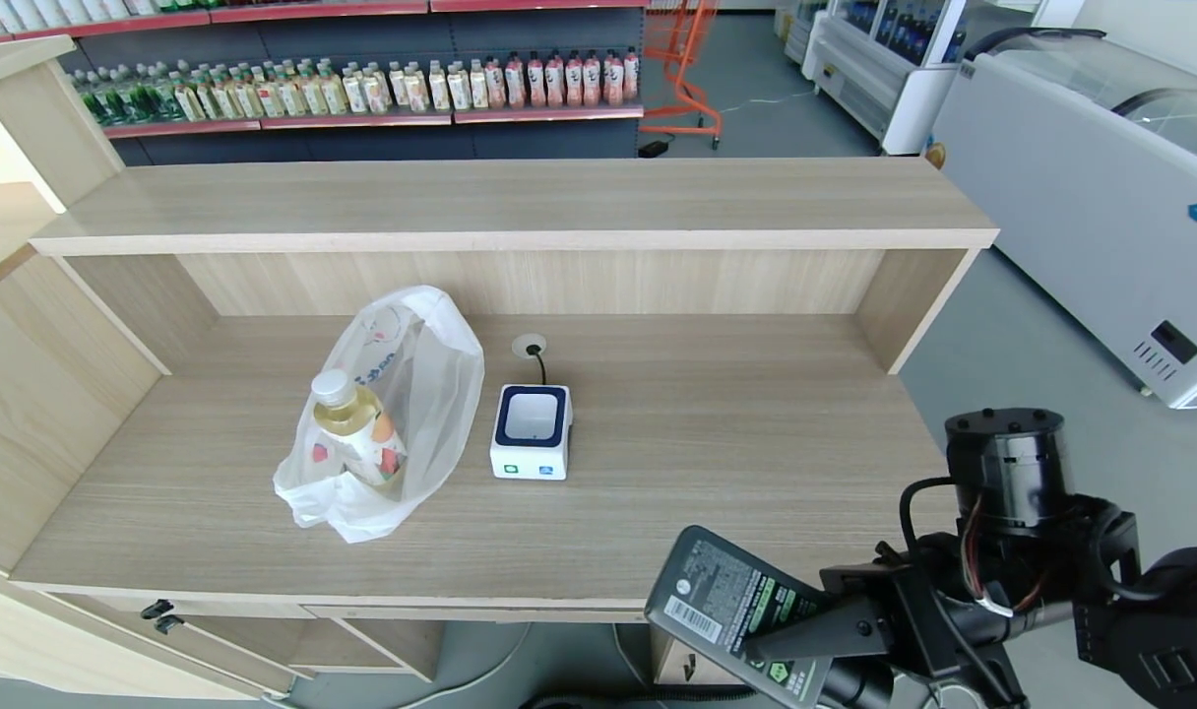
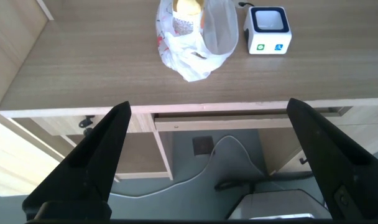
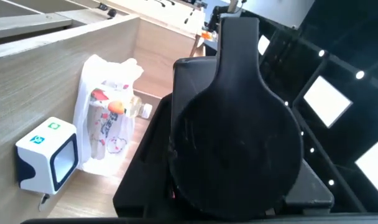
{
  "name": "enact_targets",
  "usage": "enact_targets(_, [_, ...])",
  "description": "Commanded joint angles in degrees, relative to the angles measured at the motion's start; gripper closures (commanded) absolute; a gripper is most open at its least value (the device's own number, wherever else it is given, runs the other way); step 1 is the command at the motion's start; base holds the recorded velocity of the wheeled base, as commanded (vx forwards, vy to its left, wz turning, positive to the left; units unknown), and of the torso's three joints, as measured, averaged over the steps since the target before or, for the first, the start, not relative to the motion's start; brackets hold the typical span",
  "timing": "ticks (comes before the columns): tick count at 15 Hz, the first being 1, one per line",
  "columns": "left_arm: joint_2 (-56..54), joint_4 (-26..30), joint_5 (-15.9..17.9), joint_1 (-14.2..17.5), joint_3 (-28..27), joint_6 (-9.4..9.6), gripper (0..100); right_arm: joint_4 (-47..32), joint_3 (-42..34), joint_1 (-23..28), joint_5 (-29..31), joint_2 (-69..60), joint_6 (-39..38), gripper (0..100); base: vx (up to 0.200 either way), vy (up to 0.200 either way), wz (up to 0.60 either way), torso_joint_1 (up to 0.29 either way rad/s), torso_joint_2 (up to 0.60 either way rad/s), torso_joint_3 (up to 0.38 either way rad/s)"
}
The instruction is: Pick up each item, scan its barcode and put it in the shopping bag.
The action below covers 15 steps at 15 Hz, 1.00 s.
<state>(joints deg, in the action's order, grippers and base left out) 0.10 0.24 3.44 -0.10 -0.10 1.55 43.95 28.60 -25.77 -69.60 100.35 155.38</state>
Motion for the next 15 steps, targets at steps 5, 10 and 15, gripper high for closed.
enact_targets(5, [0.0, 0.0, 0.0, 0.0, 0.0, 0.03, 0, 0.0, 0.0, -0.2, -1.0, -0.2, 0.1, 100, 0.000, 0.000, 0.00, 0.000, 0.00, 0.000])
enact_targets(10, [0.0, 0.0, 0.0, 0.0, 0.1, 0.03, 0, 0.9, 0.7, -0.2, -2.0, -0.9, 0.3, 100, 0.000, 0.000, 0.00, 0.000, 0.00, 0.000])
enact_targets(15, [0.0, 0.0, 0.0, 0.0, 0.0, 0.03, 0, 4.4, 1.4, -0.2, -1.9, -1.1, 0.2, 100, 0.000, 0.000, 0.00, 0.000, 0.00, 0.000])
